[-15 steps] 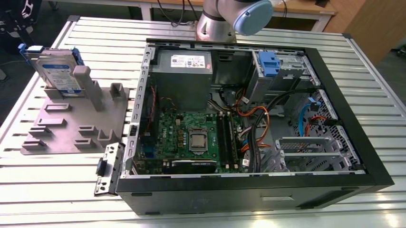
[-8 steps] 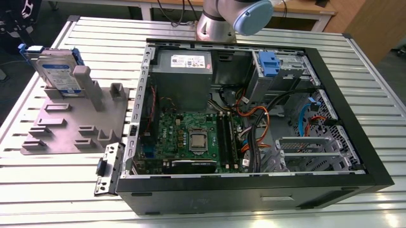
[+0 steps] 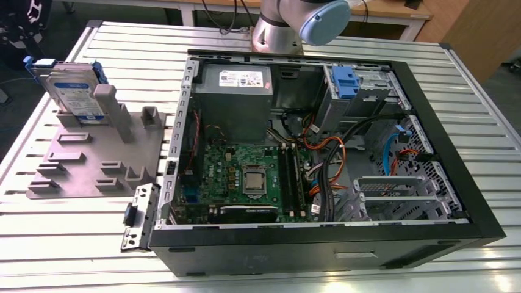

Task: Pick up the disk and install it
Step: 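Pick up the disk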

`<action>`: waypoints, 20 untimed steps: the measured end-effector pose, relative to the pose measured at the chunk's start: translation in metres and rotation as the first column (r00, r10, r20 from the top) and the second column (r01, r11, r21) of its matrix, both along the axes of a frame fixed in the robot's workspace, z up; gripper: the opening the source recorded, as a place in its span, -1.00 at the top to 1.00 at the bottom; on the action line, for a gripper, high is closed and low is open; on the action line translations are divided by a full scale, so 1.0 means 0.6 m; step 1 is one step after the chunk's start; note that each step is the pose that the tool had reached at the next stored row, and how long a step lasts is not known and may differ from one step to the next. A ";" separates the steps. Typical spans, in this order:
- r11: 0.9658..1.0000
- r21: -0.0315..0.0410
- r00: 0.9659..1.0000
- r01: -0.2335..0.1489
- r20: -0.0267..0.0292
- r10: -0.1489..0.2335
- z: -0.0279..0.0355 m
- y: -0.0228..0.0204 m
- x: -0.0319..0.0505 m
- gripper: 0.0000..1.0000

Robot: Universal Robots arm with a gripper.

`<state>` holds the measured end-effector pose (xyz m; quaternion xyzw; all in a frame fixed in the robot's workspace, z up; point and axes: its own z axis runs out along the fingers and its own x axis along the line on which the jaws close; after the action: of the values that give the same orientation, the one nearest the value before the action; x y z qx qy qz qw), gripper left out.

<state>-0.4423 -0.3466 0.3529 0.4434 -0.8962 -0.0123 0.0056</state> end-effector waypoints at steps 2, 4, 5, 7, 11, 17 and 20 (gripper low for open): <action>0.999 0.000 0.999 -0.035 0.000 0.035 0.000 0.0000 0.000 0.79; 0.998 0.000 0.998 -0.068 0.000 0.068 -0.001 0.0000 0.000 0.79; 0.997 0.000 0.997 -0.073 0.001 0.073 -0.001 0.0000 0.000 0.79; 0.997 0.000 0.997 -0.083 0.004 0.083 -0.002 0.0011 0.000 0.79; 0.996 -0.001 0.996 -0.084 0.012 0.084 -0.003 0.0091 -0.006 0.79; 0.991 -0.001 0.991 -0.136 0.013 0.136 -0.005 0.0137 -0.007 0.79; 0.982 -0.001 0.982 -0.190 0.013 0.190 -0.007 0.0138 -0.008 0.79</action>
<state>-0.4468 -0.3383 0.3489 0.5269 -0.8499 -0.0089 0.0008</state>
